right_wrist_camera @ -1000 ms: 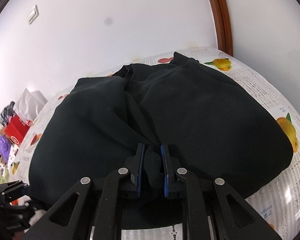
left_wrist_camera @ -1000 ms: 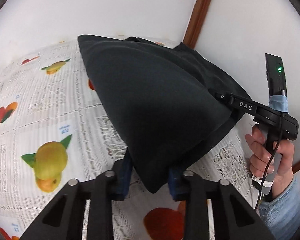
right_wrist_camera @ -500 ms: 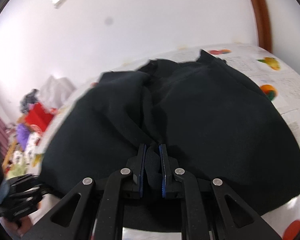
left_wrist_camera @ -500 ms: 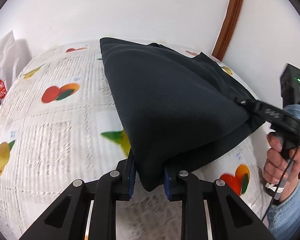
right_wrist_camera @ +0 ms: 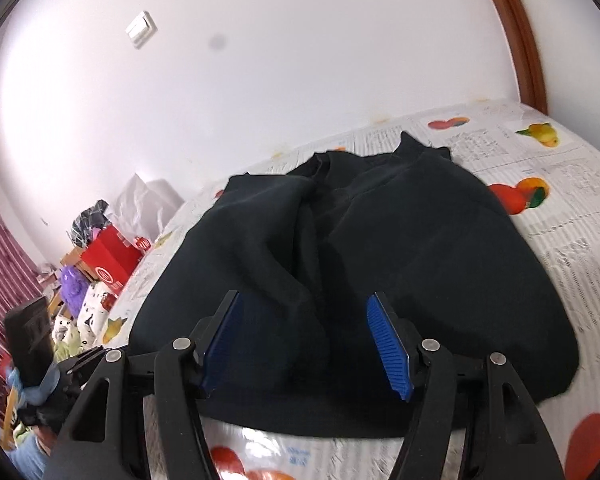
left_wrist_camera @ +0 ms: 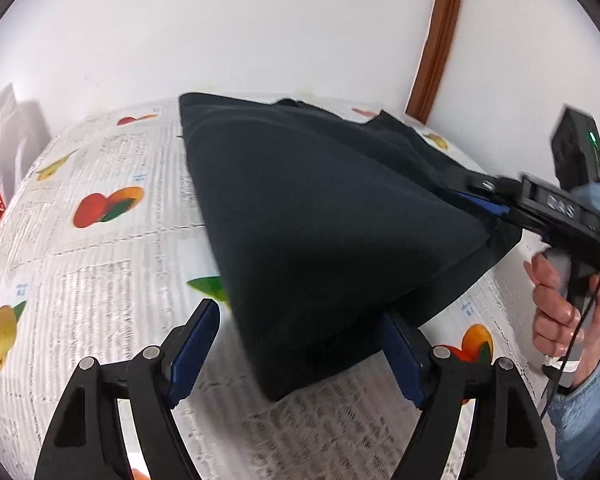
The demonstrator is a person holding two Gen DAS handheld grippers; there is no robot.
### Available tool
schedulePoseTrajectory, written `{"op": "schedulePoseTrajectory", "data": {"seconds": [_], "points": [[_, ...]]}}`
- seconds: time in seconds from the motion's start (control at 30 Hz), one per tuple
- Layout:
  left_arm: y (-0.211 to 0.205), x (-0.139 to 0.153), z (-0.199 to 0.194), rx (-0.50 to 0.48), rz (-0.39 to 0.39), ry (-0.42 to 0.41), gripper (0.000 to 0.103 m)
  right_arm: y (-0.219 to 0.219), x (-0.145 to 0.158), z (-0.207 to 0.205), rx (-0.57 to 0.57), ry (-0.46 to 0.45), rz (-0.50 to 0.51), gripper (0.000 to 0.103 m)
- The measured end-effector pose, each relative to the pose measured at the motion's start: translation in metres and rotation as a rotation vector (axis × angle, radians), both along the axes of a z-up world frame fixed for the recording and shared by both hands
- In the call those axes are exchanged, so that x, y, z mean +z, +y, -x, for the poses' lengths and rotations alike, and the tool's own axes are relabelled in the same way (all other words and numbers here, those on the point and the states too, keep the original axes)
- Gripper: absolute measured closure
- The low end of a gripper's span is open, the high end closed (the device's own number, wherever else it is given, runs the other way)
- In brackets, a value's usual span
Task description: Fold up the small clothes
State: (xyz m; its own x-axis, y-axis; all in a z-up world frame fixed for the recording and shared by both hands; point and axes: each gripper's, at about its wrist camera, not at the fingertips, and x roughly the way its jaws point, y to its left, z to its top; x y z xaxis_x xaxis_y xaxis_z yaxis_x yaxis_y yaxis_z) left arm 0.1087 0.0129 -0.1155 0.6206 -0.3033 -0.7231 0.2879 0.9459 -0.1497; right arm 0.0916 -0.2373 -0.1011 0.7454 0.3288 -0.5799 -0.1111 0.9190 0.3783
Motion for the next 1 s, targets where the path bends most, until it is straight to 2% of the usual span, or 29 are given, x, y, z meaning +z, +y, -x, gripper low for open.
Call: {"op": "schedulePoseTrajectory", "data": {"seconds": [0.1, 0.17, 0.2, 0.23, 0.33, 0.43, 0.63, 0.7, 0.77, 0.87, 0.9, 0.97, 1.0], "points": [[-0.010, -0.008, -0.009, 0.007, -0.013, 0.034, 0.026, 0.015, -0.007, -0.024, 0.006, 0.046, -0.008, 0.039], [-0.012, -0.013, -0.013, 0.014, -0.019, 0.054, 0.025, 0.024, -0.011, -0.038, -0.006, 0.067, -0.004, 0.042], [-0.011, -0.015, -0.014, 0.018, -0.013, 0.054, 0.026, 0.029, -0.014, -0.044, -0.003, 0.076, -0.004, 0.056], [-0.012, -0.015, -0.013, 0.021, -0.019, 0.047, 0.025, 0.034, -0.016, -0.050, 0.004, 0.093, -0.002, 0.076], [-0.017, -0.015, -0.013, 0.023, -0.059, 0.040, 0.025, 0.042, -0.012, -0.056, 0.027, 0.068, 0.046, 0.091], [-0.019, -0.017, -0.015, 0.028, -0.077, 0.040, 0.025, 0.031, 0.010, -0.047, 0.019, -0.025, 0.042, 0.095], [-0.012, -0.018, -0.017, 0.029, -0.073, 0.040, 0.024, -0.013, 0.064, -0.007, -0.125, -0.214, 0.064, 0.096], [-0.012, -0.018, -0.017, 0.027, -0.074, 0.040, 0.023, -0.031, 0.067, 0.003, -0.161, -0.231, 0.084, 0.095], [-0.014, -0.019, -0.018, 0.026, -0.086, 0.038, 0.023, -0.049, 0.054, 0.002, -0.173, -0.167, 0.089, 0.095], [-0.014, -0.019, -0.021, 0.023, -0.081, 0.038, 0.023, -0.066, 0.019, -0.005, -0.159, -0.031, 0.074, 0.094], [-0.014, -0.019, -0.020, 0.017, -0.080, 0.037, 0.023, -0.070, 0.008, -0.005, -0.160, 0.004, 0.063, 0.090], [-0.017, -0.014, -0.012, -0.007, -0.064, 0.018, 0.025, -0.076, 0.003, -0.001, -0.168, 0.008, 0.042, 0.079], [-0.018, -0.012, -0.008, -0.022, -0.055, 0.004, 0.025, -0.079, 0.002, 0.002, -0.178, 0.000, 0.022, 0.069]]}}
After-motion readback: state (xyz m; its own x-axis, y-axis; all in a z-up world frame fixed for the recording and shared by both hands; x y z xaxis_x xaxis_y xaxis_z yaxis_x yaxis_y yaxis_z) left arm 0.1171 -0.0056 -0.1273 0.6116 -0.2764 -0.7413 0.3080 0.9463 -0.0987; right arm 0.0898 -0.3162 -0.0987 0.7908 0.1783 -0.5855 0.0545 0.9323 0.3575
